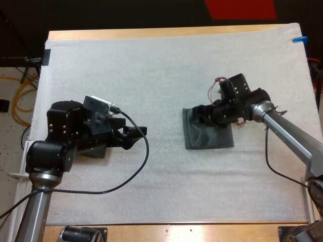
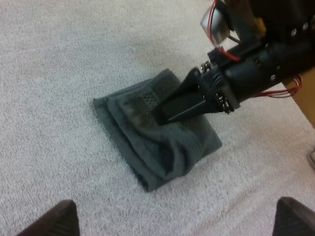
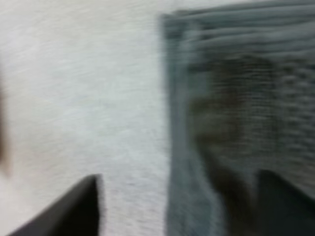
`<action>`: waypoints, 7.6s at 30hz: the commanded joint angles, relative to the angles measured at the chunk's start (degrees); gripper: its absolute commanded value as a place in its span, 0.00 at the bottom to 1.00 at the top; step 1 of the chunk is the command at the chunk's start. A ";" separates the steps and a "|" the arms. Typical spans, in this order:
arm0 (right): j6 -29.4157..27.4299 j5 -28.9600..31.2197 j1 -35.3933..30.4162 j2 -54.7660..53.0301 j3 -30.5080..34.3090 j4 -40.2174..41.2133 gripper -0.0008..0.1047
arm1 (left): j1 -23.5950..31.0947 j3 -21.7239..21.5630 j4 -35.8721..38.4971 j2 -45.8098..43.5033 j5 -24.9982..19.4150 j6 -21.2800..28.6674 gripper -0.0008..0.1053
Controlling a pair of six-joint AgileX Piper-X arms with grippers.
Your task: Pick towel from pile fold and stack
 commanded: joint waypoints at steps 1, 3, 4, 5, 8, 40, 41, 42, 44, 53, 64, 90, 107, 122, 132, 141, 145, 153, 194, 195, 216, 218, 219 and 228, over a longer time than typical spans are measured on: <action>-1.12 -3.11 0.06 -0.78 -1.12 -0.27 0.84 | 0.07 0.01 -0.11 -0.14 0.40 -0.06 0.72; -1.45 -4.57 0.06 -1.54 -1.76 -0.28 0.84 | 0.07 0.01 -0.11 -0.14 0.40 -0.06 0.72; -1.44 -4.73 0.06 -2.47 -2.05 -0.28 0.84 | 0.07 0.01 -0.11 -0.14 0.40 -0.06 0.72; -1.45 -4.76 0.06 -2.86 -2.10 -0.28 0.84 | 0.07 0.02 -0.11 -0.14 0.40 -0.06 0.72; -3.47 -4.75 0.06 -6.66 -2.08 0.65 0.84 | 0.07 0.57 -0.34 -0.14 0.40 0.39 0.72; -17.20 16.34 0.06 -52.74 -1.64 31.47 0.84 | -17.97 -0.10 -38.09 44.36 -11.16 -31.65 0.72; -17.17 16.61 0.06 -53.13 -1.64 31.72 0.84 | -17.97 -0.56 -38.06 45.13 -10.94 -31.65 0.72; -17.01 17.18 0.06 -53.87 -1.64 32.35 0.84 | -17.97 -1.56 -37.86 46.52 -10.51 -31.65 0.72; -16.67 18.09 0.06 -54.61 -1.64 32.99 0.84 | -17.97 -2.98 -37.04 48.40 -10.27 -31.81 0.72; -16.03 23.14 0.06 -55.41 -1.64 33.47 0.84 | -20.67 -9.35 -31.37 52.24 -8.66 -32.10 0.72; -15.74 23.14 0.06 -55.41 -1.64 33.55 0.84 | -24.44 -15.08 -24.97 55.36 -9.93 -32.33 0.60; -15.74 23.06 0.06 -55.41 -1.64 32.68 0.84 | -4.96 -16.25 10.36 35.89 -26.06 8.05 0.01; -15.74 22.91 0.06 -55.41 -1.64 31.83 0.84 | 19.60 -16.25 14.47 31.71 -31.94 15.89 0.01; -15.74 22.69 0.06 -55.41 -1.64 31.83 0.84 | 20.48 -16.29 12.30 31.84 -44.07 19.17 0.43; -15.85 19.54 0.06 -55.41 -1.64 29.25 0.84 | 17.83 -19.19 12.30 26.98 -44.68 17.64 0.42; -15.60 19.93 0.06 -55.24 -1.11 24.32 0.84 | 6.60 -19.19 12.29 15.59 -44.68 16.82 0.42; -15.61 22.98 0.06 -54.63 0.45 21.40 0.84 | 1.78 -19.19 11.65 10.87 -44.68 14.02 0.42; -20.82 24.40 -5.90 -47.84 0.47 21.40 0.84 | -0.81 -19.19 11.39 6.13 -42.24 13.60 0.42; -26.23 24.23 -26.81 -89.50 14.37 23.10 0.84 | -0.81 -8.82 15.53 -43.60 -42.99 16.69 0.42; -26.23 24.23 -26.81 -91.70 15.64 23.10 0.84 | -0.81 -7.90 17.17 -45.45 -42.96 16.46 0.42; -26.23 26.13 -26.81 -104.27 24.41 27.56 0.84 | -0.59 -0.07 40.39 -64.06 -43.42 3.45 0.42; -26.23 26.13 -26.81 -104.27 24.41 27.56 0.84 | -0.59 -0.08 40.20 -64.05 -43.67 3.46 0.42; -26.23 26.13 -26.81 -104.27 24.41 27.54 0.84 | -0.59 -0.08 39.95 -64.05 -43.84 3.66 0.42; -26.37 25.24 -26.81 -104.27 25.99 18.00 0.84 | -0.59 1.85 30.36 -64.05 -44.10 9.62 0.42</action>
